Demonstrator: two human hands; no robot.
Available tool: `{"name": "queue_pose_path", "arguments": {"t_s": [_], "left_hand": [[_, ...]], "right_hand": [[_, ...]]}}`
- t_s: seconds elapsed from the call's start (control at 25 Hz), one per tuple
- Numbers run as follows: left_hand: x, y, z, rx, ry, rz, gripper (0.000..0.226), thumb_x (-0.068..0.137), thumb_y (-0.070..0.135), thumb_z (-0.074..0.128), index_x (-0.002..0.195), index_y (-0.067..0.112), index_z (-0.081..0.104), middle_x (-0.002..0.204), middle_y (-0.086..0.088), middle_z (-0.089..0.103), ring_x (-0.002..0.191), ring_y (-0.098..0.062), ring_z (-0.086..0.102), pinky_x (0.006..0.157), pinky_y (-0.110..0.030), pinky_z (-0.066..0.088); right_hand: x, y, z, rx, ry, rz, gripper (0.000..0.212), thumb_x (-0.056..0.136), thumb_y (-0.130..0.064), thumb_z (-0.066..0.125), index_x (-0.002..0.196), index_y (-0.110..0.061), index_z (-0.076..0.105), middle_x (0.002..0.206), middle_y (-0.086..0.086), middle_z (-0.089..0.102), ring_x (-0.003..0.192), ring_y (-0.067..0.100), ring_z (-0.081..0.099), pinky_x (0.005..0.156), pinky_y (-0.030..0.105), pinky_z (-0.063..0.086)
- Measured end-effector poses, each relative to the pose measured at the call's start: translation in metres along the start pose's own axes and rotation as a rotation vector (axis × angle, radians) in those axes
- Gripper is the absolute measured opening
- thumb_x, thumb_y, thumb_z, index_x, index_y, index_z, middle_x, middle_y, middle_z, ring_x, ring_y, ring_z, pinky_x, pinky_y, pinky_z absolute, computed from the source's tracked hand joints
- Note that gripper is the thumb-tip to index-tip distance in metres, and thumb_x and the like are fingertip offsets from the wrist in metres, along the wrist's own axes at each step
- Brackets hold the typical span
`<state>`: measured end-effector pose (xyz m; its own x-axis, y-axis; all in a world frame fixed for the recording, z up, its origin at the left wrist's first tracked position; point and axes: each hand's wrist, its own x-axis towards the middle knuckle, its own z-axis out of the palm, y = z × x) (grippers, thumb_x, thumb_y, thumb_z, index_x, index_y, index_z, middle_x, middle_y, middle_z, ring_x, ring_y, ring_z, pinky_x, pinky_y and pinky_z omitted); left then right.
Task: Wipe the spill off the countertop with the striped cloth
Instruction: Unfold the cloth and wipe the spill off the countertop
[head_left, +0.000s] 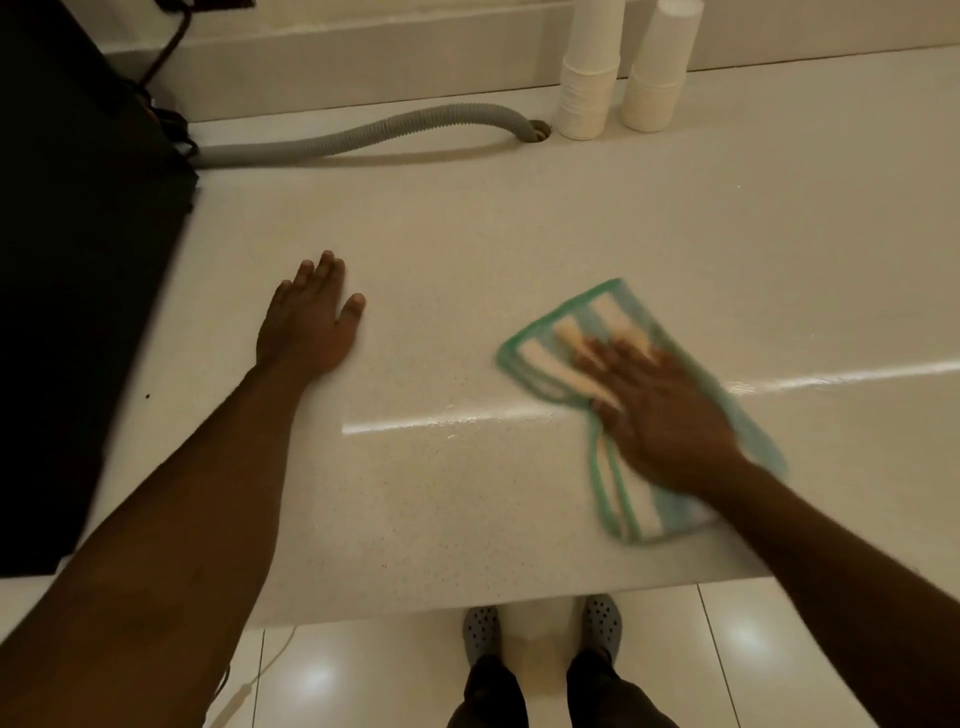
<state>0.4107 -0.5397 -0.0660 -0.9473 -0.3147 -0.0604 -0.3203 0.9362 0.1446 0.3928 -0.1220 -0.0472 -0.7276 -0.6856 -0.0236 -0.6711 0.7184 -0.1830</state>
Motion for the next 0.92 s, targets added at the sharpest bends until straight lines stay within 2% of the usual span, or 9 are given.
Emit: {"name": "queue_pose_path", "arguments": {"t_s": [0.12, 0.24, 0.44, 0.56, 0.68, 0.8, 0.92], "left_hand": [[0.0, 0.001, 0.002, 0.009, 0.014, 0.011, 0.063, 0.1, 0.049, 0.019, 0.154, 0.019, 0.01, 0.164, 0.0, 0.006, 0.15, -0.02, 0.005, 0.121, -0.038, 0.005], [0.001, 0.0, 0.003, 0.01, 0.019, 0.018, 0.064, 0.099, 0.049, 0.018, 0.154, 0.017, 0.01, 0.164, -0.001, 0.007, 0.15, -0.021, 0.006, 0.12, -0.038, 0.005], [0.001, 0.001, 0.003, 0.012, 0.035, 0.012, 0.063, 0.1, 0.047, 0.022, 0.154, 0.016, 0.012, 0.164, -0.002, 0.008, 0.15, -0.021, 0.007, 0.121, -0.038, 0.006], [0.0, 0.004, 0.001, -0.025, 0.035, -0.003, 0.063, 0.1, 0.046, 0.024, 0.154, 0.014, 0.014, 0.163, -0.004, 0.01, 0.15, -0.021, 0.009, 0.121, -0.036, 0.008], [-0.013, 0.005, -0.001, -0.103, 0.061, -0.048, 0.058, 0.102, 0.038, 0.028, 0.153, 0.011, 0.019, 0.162, -0.007, 0.015, 0.15, -0.022, 0.012, 0.12, -0.036, 0.009], [-0.038, 0.007, 0.001, -0.131, 0.075, -0.072, 0.055, 0.103, 0.032, 0.029, 0.152, 0.01, 0.022, 0.162, -0.007, 0.016, 0.149, -0.022, 0.012, 0.12, -0.036, 0.009], [-0.057, 0.002, 0.0, -0.124, 0.054, -0.078, 0.057, 0.102, 0.036, 0.029, 0.153, 0.012, 0.019, 0.163, -0.005, 0.014, 0.15, -0.019, 0.01, 0.12, -0.034, 0.008]], "right_hand": [[0.051, 0.028, -0.01, 0.019, 0.031, 0.245, 0.054, 0.1, -0.048, 0.016, 0.152, -0.033, 0.018, 0.161, -0.006, 0.018, 0.148, 0.019, 0.016, 0.119, 0.044, 0.011], [0.11, 0.01, -0.008, 0.019, 0.027, 0.329, 0.054, 0.101, -0.047, 0.019, 0.152, -0.032, 0.018, 0.162, -0.007, 0.013, 0.149, 0.018, 0.012, 0.12, 0.044, 0.009], [0.142, -0.069, 0.004, 0.032, -0.03, 0.148, 0.054, 0.101, -0.044, 0.018, 0.153, -0.03, 0.016, 0.163, -0.005, 0.01, 0.149, 0.018, 0.01, 0.119, 0.044, 0.007], [0.102, -0.1, 0.011, 0.023, -0.055, -0.038, 0.055, 0.1, -0.046, 0.014, 0.152, -0.031, 0.017, 0.162, -0.004, 0.014, 0.149, 0.018, 0.013, 0.12, 0.044, 0.01], [0.045, -0.083, 0.012, 0.012, -0.052, -0.154, 0.054, 0.099, -0.048, 0.015, 0.151, -0.034, 0.021, 0.16, -0.006, 0.022, 0.147, 0.018, 0.02, 0.119, 0.044, 0.015], [0.017, -0.013, 0.001, -0.014, 0.056, 0.029, 0.054, 0.098, -0.045, 0.021, 0.15, -0.03, 0.028, 0.156, -0.001, 0.032, 0.143, 0.026, 0.032, 0.113, 0.049, 0.025], [0.037, 0.041, -0.008, 0.009, 0.065, 0.294, 0.052, 0.1, -0.044, 0.022, 0.15, -0.032, 0.025, 0.159, -0.002, 0.025, 0.146, 0.024, 0.025, 0.116, 0.049, 0.019]]}}
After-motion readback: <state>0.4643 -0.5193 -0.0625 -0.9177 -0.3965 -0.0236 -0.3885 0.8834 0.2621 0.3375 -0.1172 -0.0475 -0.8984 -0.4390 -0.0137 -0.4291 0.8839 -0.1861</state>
